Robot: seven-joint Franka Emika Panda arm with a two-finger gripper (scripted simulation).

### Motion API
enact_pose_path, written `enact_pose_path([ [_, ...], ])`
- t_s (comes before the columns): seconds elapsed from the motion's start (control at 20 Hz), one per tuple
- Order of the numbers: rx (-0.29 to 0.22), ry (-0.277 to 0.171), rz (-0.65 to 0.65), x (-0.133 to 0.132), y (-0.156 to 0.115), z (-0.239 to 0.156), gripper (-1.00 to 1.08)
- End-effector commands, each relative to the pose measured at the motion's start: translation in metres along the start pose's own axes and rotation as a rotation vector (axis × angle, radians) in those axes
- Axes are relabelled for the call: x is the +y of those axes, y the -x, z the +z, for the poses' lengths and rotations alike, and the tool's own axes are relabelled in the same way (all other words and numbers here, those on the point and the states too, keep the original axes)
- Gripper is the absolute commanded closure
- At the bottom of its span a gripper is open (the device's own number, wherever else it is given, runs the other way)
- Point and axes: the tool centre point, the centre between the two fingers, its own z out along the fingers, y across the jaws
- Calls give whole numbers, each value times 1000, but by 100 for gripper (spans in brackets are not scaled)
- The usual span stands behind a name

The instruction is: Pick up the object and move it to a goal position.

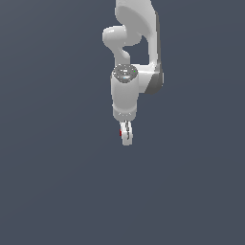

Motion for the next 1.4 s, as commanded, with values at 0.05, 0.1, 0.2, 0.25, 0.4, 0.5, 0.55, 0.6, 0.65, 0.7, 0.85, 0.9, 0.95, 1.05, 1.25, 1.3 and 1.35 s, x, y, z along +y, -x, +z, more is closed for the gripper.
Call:
enact_pose_path([
  [0.05,1,-1,1,4,4,-42,108],
  [0.1,1,-1,1,5,5,-55,108],
  [0.2,1,-1,2,7,8,-80,108],
  [0.25,2,-1,2,8,9,-92,108],
  [0.4,3,-1,2,11,13,-128,108],
  [0.5,4,-1,3,13,15,-151,108],
  [0.55,4,-1,3,14,16,-162,108],
  [0.6,4,-1,3,15,18,-173,108],
  [0.65,4,-1,3,16,19,-185,108],
  [0.7,4,-1,3,17,20,-196,108],
  [0.85,4,-1,3,19,24,-228,108],
  [0.9,4,-1,3,19,25,-239,108],
  [0.95,4,-1,2,20,27,-250,108],
  [1.05,4,-1,2,21,29,-270,108],
  [1.25,3,-1,1,22,34,-306,108],
  [1.3,3,-1,0,23,35,-313,108],
  [1.35,3,-1,0,23,36,-320,108],
])
